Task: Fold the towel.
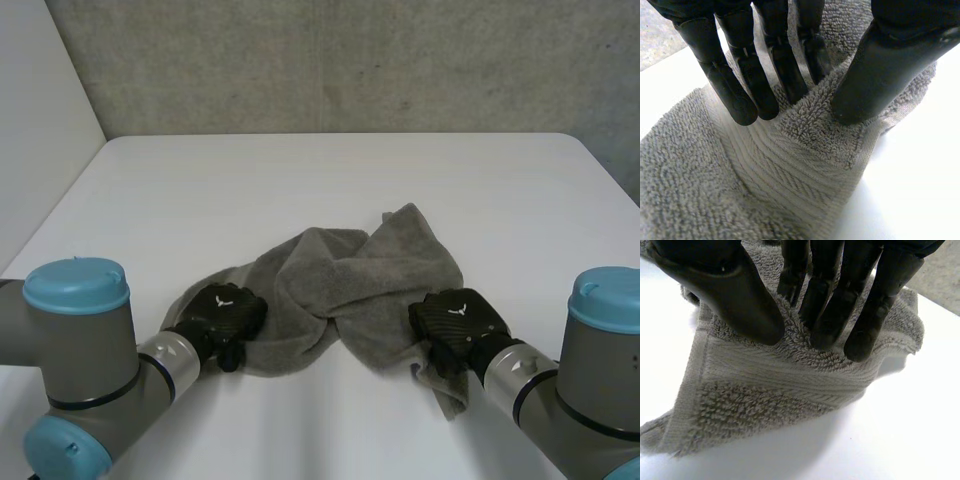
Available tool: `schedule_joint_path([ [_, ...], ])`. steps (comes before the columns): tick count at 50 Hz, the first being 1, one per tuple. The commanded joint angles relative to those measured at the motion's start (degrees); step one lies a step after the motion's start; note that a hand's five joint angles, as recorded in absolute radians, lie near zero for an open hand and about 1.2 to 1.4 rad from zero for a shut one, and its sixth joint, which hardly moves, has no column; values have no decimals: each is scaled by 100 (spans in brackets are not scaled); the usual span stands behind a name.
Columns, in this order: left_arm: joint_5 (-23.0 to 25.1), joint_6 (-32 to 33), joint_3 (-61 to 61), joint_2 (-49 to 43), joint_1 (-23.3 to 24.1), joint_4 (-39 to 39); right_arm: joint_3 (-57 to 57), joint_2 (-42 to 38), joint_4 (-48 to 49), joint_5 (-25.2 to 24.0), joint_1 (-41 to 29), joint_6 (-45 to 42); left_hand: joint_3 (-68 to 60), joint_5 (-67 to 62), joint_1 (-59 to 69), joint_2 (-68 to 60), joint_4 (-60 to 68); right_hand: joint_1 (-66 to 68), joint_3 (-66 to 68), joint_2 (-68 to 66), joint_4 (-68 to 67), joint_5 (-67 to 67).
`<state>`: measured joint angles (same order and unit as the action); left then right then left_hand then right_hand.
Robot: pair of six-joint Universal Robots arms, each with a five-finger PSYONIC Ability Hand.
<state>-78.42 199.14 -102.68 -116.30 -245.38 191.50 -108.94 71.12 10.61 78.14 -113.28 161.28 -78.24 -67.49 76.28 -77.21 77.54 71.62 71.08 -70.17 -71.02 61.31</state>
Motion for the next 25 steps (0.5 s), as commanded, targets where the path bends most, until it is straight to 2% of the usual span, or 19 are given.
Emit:
schedule_joint_path([
  [1,-7,2,204,238,-10,1,145,454,-68,17,43,-27,-176,-251,372,-279,246,171,225,-316,-231,202],
  [8,-33,-16,196,960,-89,19,374,1097,-208,-9,184,-44,-176,-251,372,-279,246,138,191,-282,-198,168],
  [13,-33,-77,21,1609,-220,54,707,1589,-971,-167,438,-62,-176,-251,372,-279,246,138,191,-282,-198,168],
  [21,11,-7,-393,1988,-581,168,1068,1660,-2000,-624,676,-299,-176,-251,372,-279,246,121,174,-265,-181,152],
  [25,11,-69,-367,1786,-581,441,1086,1519,-2001,-686,667,-405,-176,-251,372,-279,246,104,157,-249,-164,135],
])
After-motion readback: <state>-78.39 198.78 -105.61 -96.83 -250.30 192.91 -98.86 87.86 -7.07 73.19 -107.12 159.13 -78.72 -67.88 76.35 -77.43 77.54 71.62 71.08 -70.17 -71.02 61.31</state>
